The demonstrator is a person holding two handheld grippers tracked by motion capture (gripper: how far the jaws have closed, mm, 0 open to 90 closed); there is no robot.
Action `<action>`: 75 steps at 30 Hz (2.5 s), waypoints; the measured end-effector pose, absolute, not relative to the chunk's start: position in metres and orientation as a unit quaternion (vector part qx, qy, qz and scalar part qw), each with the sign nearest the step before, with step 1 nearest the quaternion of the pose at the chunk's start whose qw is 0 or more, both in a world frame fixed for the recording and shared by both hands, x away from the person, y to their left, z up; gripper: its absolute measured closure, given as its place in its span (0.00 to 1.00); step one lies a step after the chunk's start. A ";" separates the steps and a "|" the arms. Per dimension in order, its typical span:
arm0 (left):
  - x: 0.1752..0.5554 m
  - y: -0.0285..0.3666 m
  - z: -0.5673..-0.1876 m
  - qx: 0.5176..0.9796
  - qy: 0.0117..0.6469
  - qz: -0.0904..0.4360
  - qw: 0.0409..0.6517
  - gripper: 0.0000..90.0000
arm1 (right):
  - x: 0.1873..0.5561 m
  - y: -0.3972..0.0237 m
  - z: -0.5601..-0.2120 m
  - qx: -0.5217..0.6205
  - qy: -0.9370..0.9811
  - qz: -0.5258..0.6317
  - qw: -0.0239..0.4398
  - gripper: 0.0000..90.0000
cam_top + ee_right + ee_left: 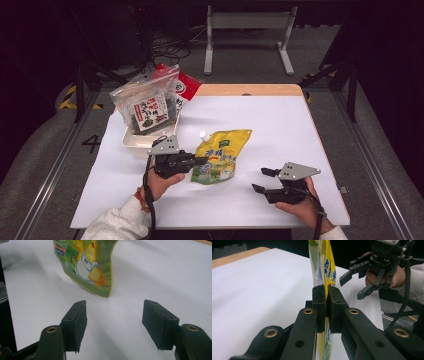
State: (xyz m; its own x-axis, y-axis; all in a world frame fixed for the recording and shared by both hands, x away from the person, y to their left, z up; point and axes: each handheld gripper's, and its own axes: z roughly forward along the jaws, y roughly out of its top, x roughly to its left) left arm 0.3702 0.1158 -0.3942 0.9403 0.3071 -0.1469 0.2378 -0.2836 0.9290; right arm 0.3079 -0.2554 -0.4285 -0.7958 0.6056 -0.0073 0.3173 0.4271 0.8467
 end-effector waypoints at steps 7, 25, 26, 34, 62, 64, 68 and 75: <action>0.368 0.134 -0.387 0.796 0.175 0.047 0.578 0.95 | 0.310 -0.254 -0.428 0.281 0.829 0.457 0.158 0.40; 0.372 0.222 -0.340 0.753 0.201 0.149 0.609 0.95 | 0.308 -0.253 -0.434 0.290 0.828 0.452 0.158 0.37; 0.374 0.227 -0.338 0.753 0.202 0.152 0.608 0.95 | 0.308 -0.253 -0.435 0.291 0.829 0.452 0.157 0.37; 0.392 0.250 -0.332 0.748 0.207 0.164 0.608 0.95 | 0.309 -0.250 -0.437 0.293 0.830 0.448 0.155 0.36; 0.427 0.304 -0.356 0.758 0.199 0.112 0.611 0.95 | 0.307 -0.247 -0.443 0.293 0.838 0.439 0.137 0.34; 0.426 0.306 -0.354 0.761 0.192 0.112 0.609 0.95 | 0.307 -0.247 -0.444 0.295 0.839 0.436 0.137 0.33; 0.427 0.308 -0.354 0.765 0.199 0.101 0.605 0.95 | 0.306 -0.246 -0.444 0.295 0.841 0.433 0.136 0.33; 0.442 0.287 -0.369 0.817 0.225 0.107 0.520 0.95 | 0.305 -0.243 -0.444 0.291 0.843 0.433 0.135 0.32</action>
State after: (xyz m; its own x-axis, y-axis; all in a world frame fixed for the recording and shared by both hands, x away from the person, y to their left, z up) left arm 0.4417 0.2866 -0.3694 0.8762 0.4782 -0.0595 0.2565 -0.3582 0.8977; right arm 0.3054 -0.2428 -0.4436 -0.7945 0.6067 0.0250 0.3736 0.4559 0.8079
